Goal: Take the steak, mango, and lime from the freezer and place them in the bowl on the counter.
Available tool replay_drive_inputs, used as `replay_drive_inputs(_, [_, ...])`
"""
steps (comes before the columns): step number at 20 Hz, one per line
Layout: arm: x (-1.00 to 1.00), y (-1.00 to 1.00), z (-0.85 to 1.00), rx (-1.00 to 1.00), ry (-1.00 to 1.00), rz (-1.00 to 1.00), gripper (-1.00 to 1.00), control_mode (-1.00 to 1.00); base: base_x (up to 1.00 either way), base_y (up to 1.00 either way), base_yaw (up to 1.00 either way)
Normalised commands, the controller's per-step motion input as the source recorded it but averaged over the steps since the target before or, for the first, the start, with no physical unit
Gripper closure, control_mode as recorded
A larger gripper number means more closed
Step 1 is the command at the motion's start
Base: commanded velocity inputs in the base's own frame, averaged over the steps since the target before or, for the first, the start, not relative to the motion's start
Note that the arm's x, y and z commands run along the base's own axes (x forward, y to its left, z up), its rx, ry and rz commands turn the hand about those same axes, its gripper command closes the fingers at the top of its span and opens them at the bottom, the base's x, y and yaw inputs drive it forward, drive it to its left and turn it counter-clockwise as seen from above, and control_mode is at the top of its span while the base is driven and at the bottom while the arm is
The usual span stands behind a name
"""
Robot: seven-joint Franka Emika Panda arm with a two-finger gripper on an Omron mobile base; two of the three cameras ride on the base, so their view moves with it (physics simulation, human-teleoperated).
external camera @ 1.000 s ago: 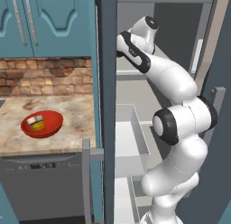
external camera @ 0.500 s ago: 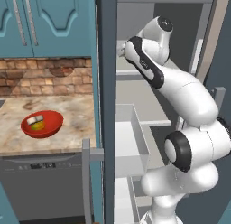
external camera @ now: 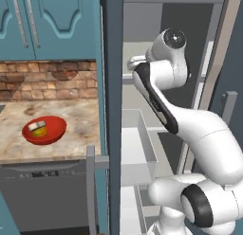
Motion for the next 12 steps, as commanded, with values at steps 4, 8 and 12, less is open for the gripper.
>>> replay_drive_inputs(4, [-1.0,-0.22,0.0,0.0,0.04,-0.23,1.0,-1.0,0.0,0.0,0.0])
replay_drive_inputs(8, [-1.0,-0.37,-0.03,0.0,0.17,-0.02,1.0,-1.0,0.0,0.0,0.0])
replay_drive_inputs(12, [-1.0,-0.33,-0.1,0.0,0.32,0.0,1.0,-1.0,0.0,0.0,0.0])
